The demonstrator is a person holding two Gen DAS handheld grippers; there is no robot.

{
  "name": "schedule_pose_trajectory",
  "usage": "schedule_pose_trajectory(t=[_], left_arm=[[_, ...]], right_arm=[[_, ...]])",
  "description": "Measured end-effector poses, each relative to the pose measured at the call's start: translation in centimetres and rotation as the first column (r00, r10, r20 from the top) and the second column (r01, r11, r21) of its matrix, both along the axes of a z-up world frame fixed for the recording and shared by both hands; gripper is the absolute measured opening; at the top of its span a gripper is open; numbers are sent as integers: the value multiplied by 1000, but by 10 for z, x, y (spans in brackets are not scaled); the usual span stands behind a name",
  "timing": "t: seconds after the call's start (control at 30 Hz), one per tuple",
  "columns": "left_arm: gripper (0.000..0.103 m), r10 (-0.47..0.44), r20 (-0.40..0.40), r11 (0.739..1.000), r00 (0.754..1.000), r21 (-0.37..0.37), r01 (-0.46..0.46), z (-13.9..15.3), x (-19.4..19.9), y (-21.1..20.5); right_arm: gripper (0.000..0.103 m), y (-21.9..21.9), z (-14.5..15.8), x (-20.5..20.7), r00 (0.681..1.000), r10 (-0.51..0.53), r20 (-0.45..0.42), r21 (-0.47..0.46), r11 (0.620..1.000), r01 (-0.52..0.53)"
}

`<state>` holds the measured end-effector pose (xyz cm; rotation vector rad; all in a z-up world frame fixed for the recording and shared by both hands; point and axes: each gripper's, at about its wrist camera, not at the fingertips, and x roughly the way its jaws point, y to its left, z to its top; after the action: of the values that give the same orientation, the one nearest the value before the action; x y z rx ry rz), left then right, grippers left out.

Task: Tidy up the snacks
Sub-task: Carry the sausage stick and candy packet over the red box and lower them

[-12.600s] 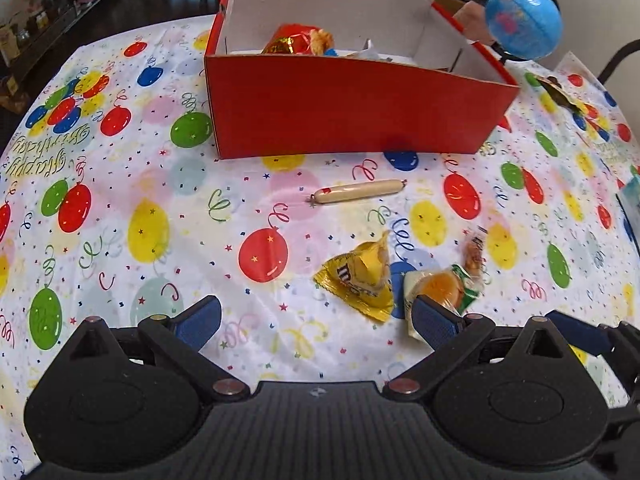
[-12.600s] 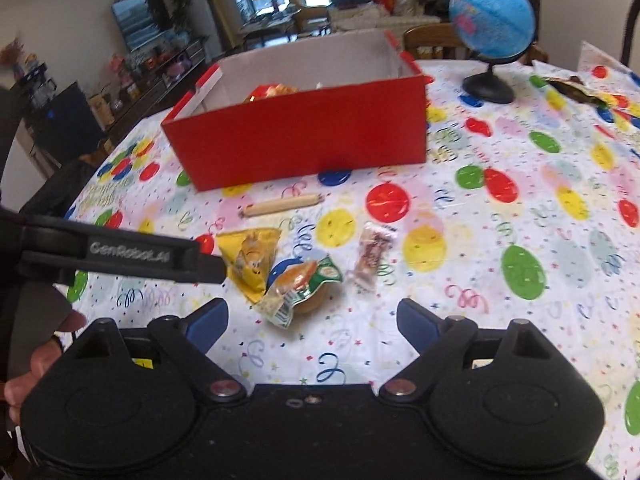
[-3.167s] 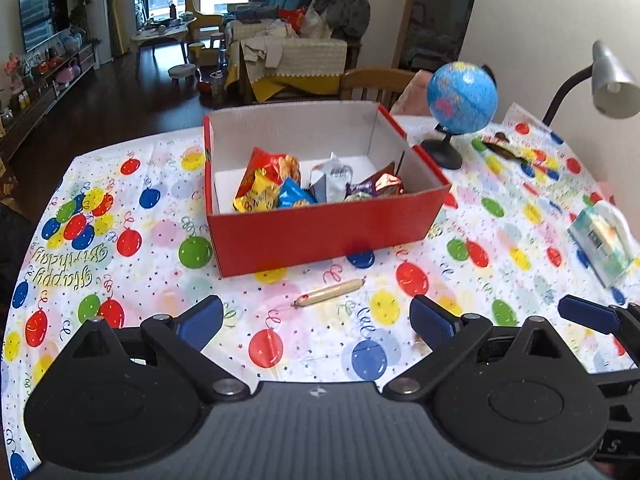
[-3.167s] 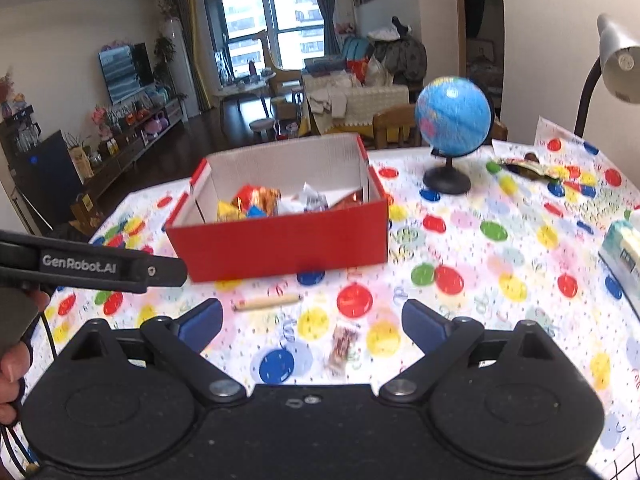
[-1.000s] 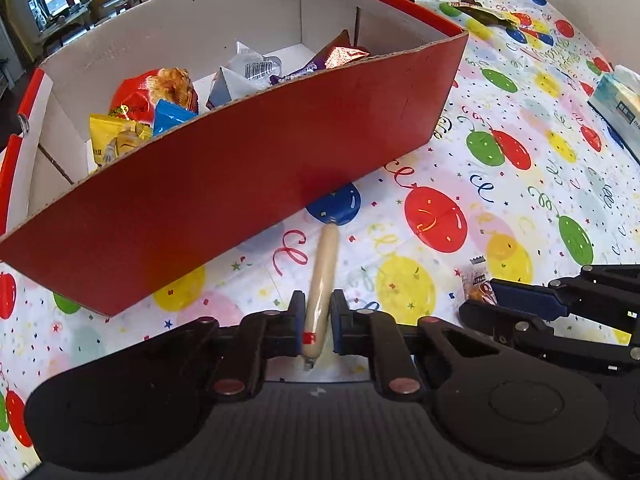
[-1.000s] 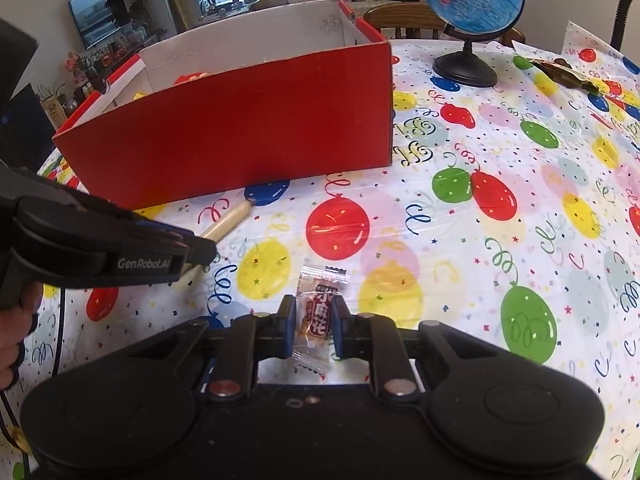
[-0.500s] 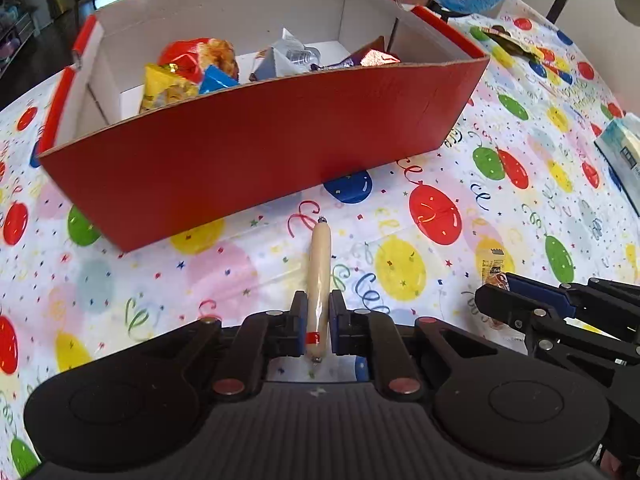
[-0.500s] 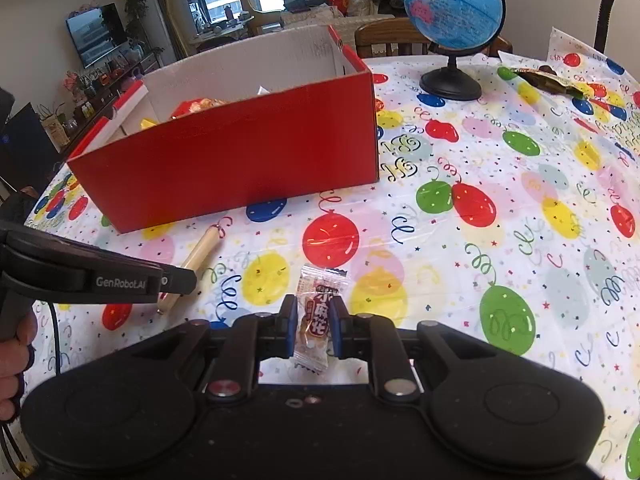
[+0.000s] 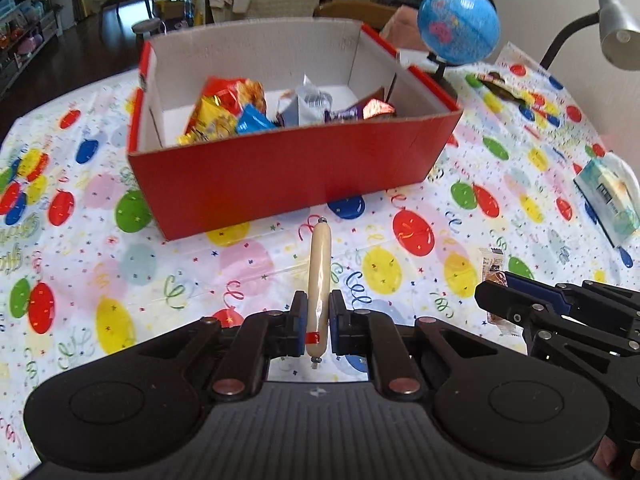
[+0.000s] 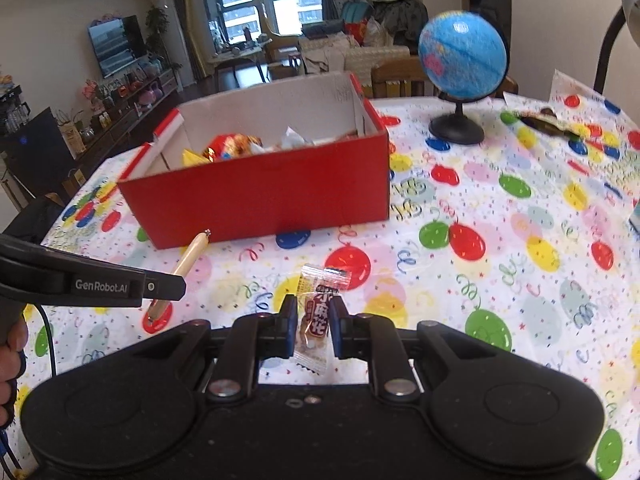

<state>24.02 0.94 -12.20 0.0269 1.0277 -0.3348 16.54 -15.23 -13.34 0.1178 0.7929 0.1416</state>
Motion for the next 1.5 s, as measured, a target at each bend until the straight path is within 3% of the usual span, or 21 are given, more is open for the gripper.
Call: schedule_pose_trajectory(t=[0.5, 0.9, 1.2, 1.5], left_arm=[[11, 71, 132, 997, 989, -47, -65, 66, -29, 15], [11, 98, 231, 995, 968, -52, -88, 110, -4, 14], [11, 132, 220, 991, 967, -19, -131, 108, 48, 9], [11, 143, 156, 988, 977, 31, -150, 73, 106, 3]], right_arm=[[15, 11, 59, -6, 991, 84, 101, -19, 996, -83], [15, 17, 104, 34, 972, 121, 200, -41, 992, -116], [15, 17, 106, 90, 972, 133, 194, -47, 991, -126], [15, 14, 71, 144, 983, 140, 119, -47, 990, -135]])
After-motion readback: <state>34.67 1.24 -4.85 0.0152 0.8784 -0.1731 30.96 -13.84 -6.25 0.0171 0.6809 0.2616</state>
